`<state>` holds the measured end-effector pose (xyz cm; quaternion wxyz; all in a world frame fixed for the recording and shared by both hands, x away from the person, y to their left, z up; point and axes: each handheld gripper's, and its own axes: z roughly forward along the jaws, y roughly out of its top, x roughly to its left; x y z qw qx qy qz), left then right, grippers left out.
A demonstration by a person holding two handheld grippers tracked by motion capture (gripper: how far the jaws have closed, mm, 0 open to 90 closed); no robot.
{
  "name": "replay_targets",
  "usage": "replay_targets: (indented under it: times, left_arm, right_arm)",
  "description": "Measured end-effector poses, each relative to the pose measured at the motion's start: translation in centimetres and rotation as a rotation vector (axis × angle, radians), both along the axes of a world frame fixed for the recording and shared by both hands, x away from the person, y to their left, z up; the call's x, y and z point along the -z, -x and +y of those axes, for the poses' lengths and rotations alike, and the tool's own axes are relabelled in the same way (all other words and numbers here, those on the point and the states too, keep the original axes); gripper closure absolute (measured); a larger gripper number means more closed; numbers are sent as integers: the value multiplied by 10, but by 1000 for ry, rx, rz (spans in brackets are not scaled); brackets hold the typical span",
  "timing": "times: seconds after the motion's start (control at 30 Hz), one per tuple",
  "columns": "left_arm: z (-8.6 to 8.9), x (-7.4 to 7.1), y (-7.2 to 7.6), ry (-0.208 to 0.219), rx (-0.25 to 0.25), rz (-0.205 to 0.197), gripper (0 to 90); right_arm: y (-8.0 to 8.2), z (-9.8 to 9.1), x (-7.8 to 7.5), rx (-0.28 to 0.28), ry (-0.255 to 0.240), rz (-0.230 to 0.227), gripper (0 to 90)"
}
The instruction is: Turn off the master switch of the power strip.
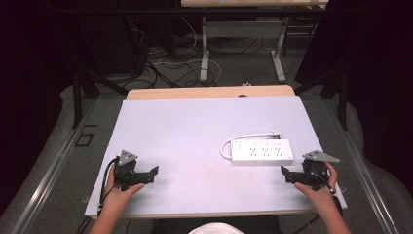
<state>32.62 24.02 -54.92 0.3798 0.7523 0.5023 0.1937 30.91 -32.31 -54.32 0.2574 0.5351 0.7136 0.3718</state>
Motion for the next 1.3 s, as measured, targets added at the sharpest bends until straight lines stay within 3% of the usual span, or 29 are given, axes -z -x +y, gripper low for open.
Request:
replay_targets:
  times: [0.4, 0.5, 1.07, 1.13, 1.3]
  left_arm:
    - [-2, -2, 1, 6, 4, -9, 24]
    - [-3, -2, 3, 0, 6, -16, 25]
    - [-6, -3, 7, -15, 12, -31, 24]
    - [-6, -4, 7, -35, 20, -29, 23]
    - [-8, -4, 7, -15, 17, -15, 3]
  right_arm:
    - [4, 6, -4, -32, -25, -9, 0]
    - [4, 9, -6, -48, -2, -20, 0]
    - [4, 26, -9, -107, 15, -27, 4]
    - [3, 28, -8, -115, 20, -28, 6]
    - [1, 33, -9, -129, 12, -9, 14]
